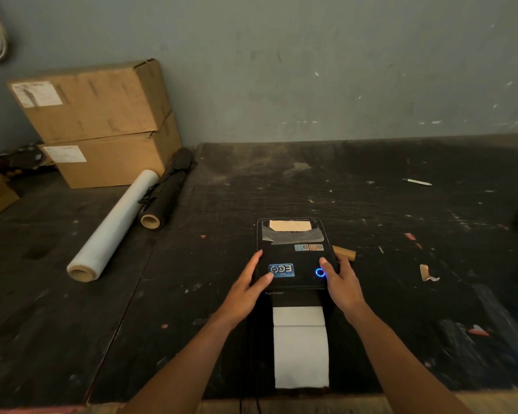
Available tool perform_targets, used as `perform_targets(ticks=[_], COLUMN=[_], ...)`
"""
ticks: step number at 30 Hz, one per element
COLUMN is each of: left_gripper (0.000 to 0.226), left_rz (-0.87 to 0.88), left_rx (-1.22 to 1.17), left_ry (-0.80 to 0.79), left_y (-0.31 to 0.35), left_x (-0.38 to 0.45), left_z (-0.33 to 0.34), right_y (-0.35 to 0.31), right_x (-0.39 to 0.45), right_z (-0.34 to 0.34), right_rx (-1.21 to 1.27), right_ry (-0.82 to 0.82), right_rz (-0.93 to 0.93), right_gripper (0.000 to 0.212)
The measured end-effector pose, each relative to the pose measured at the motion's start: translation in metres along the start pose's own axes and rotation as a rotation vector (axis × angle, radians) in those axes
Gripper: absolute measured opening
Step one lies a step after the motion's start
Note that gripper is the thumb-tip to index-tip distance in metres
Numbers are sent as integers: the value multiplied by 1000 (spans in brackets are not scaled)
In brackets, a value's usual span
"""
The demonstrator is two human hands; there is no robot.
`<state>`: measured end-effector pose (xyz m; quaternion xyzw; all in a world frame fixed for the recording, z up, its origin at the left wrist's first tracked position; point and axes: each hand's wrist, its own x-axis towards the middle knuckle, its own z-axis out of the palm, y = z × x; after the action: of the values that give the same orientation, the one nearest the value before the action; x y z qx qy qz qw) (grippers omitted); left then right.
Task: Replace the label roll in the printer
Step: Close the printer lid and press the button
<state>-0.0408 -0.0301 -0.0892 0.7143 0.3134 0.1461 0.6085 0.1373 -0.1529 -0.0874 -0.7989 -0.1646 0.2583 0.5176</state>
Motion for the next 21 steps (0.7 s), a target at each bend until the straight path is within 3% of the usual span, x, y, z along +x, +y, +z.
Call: perform_targets(ticks=[21], left_gripper=[54], left_rz=[-1], left_rx=[-3], left_ry=[-2], left_y=[-1], left_x=[0], left_z=[0], right_y=[-2], right_x=[-3], right_z=[-1], right_rx=[17], right_ry=[-16], right_rz=[5], right_gripper=[62])
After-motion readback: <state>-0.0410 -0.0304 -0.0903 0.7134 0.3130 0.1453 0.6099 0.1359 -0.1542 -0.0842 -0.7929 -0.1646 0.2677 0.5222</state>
